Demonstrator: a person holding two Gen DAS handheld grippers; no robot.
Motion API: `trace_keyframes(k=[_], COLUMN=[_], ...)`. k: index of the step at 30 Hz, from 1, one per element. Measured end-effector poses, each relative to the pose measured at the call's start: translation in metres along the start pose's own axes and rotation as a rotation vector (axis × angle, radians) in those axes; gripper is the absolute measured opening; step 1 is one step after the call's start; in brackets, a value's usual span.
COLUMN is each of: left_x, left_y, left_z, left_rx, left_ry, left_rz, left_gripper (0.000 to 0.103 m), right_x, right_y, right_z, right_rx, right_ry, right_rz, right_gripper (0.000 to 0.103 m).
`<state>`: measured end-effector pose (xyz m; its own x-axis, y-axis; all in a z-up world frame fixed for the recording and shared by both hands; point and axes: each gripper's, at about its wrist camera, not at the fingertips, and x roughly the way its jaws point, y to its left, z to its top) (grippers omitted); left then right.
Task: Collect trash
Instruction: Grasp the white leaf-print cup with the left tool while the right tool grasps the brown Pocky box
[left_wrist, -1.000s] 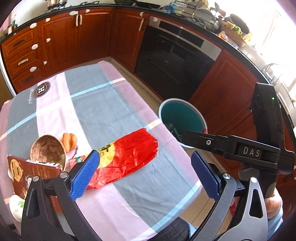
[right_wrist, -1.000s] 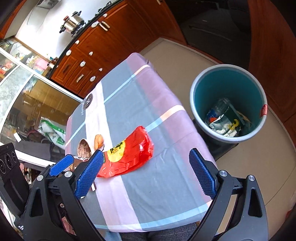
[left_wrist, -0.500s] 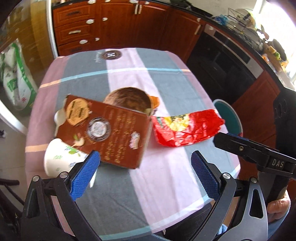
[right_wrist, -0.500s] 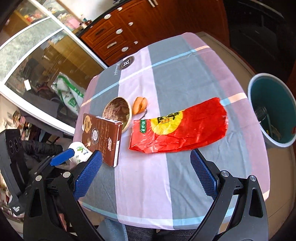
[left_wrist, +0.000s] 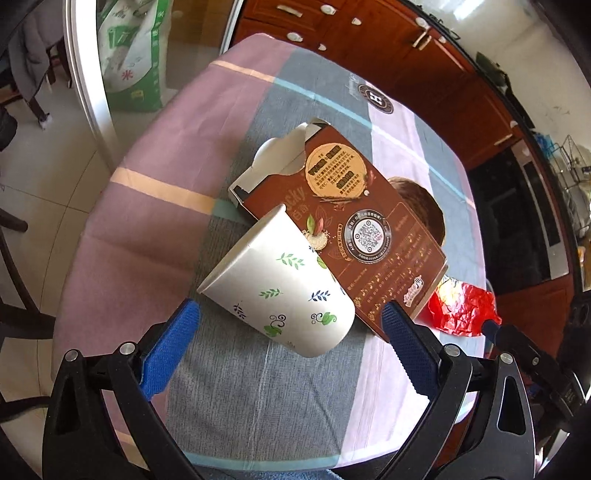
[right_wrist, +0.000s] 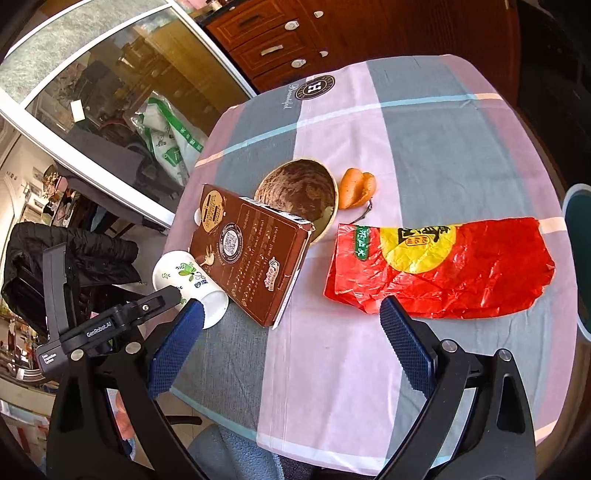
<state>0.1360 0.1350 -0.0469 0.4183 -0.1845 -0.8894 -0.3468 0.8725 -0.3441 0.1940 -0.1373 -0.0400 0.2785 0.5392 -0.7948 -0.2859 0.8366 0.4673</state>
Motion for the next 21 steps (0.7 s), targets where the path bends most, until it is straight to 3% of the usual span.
trace_keyframes(k=[7,10,14,21], left_x=[0.023,0.031,0.03,0.021], left_y=[0.005,0.012,0.022,0.041], left_z=[0.002,0.004,0.007,0.01], left_rx=[-0.031,-0.011,0.041,0.152], left_ry=[0.011,0.023,0.011,-0.009], left_rz=[0.031,0.046,0.06,0.093], left_gripper=[0.099,0.099,0.099,0.099], right_x=[0.01,0.019,0.042,0.104], right_y=[0.014,0.025,0.045,0.065], right_z=[0.016,0.031,0.052,0.085], right_rx=[-0.066,-0.103,-0.168,-0.236], right_ry=[0.002,0.015,0.068,0.21], right_rz=[-0.033,-0.04,-0.016,-0.004], right_gripper=[0.092,0.085,0.067,0.067])
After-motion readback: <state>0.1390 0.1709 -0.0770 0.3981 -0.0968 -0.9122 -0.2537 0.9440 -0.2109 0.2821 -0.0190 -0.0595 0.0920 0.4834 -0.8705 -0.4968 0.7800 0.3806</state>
